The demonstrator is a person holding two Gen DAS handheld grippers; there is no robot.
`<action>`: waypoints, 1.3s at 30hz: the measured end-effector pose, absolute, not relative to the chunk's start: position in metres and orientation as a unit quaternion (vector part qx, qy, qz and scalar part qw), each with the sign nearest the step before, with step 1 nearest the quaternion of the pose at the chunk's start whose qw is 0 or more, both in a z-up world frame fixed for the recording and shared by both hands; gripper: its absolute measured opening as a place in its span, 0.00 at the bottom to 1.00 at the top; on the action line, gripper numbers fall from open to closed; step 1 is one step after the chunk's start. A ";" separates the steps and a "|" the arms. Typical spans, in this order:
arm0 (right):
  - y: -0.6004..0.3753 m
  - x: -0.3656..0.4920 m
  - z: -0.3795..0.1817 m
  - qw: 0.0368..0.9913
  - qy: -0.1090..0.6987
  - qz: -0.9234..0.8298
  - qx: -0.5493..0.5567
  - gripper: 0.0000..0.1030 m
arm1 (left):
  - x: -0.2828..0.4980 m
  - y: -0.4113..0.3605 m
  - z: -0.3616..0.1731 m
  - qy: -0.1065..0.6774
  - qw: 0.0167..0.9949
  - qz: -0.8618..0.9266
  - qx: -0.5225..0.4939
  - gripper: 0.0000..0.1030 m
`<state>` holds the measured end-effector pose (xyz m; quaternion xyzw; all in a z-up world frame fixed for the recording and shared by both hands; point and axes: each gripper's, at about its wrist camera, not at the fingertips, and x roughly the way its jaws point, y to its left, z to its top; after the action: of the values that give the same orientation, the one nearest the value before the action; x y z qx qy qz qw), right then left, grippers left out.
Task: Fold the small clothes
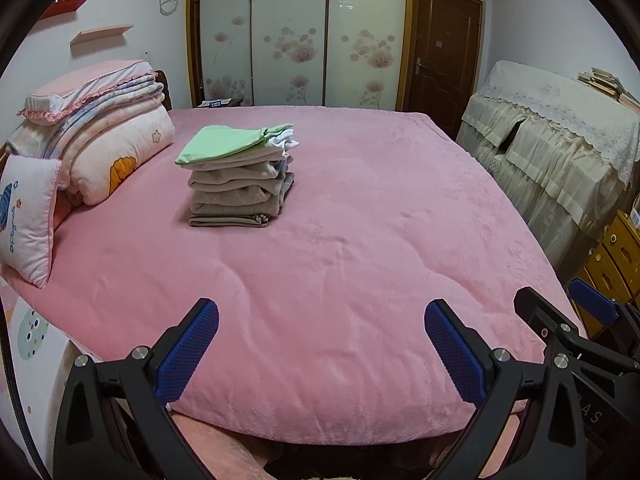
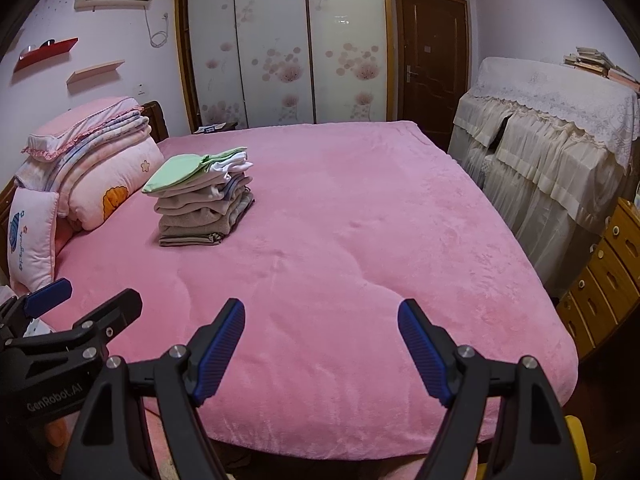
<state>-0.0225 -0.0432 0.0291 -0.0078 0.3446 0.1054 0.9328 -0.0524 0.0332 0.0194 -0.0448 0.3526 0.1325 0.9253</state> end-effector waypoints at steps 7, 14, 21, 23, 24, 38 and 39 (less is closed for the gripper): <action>-0.040 -0.023 0.029 0.933 0.344 0.102 -0.014 0.77 | -0.053 0.034 0.015 0.358 0.923 0.133 -0.054 0.99; -0.036 -0.023 0.028 0.932 0.348 0.101 -0.017 0.77 | -0.054 0.031 0.011 0.362 0.920 0.136 -0.059 0.99; -0.036 -0.023 0.027 0.932 0.348 0.100 -0.020 0.77 | -0.055 0.030 0.010 0.365 0.919 0.138 -0.062 0.99; -0.035 -0.022 0.026 0.932 0.349 0.100 -0.020 0.77 | -0.054 0.030 0.009 0.367 0.918 0.138 -0.064 0.99; -0.035 -0.022 0.025 0.931 0.350 0.101 -0.019 0.77 | -0.055 0.030 0.009 0.367 0.917 0.139 -0.064 0.99; -0.037 -0.020 0.024 0.930 0.352 0.101 -0.021 0.77 | -0.055 0.030 0.009 0.369 0.917 0.139 -0.066 0.99; -0.037 -0.020 0.024 0.930 0.352 0.101 -0.021 0.77 | -0.055 0.029 0.009 0.369 0.917 0.138 -0.066 0.99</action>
<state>-0.0201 -0.0369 0.0238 -0.0212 0.3516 0.1009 0.9304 -0.0549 0.0291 0.0086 -0.0662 0.3693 0.1381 0.9166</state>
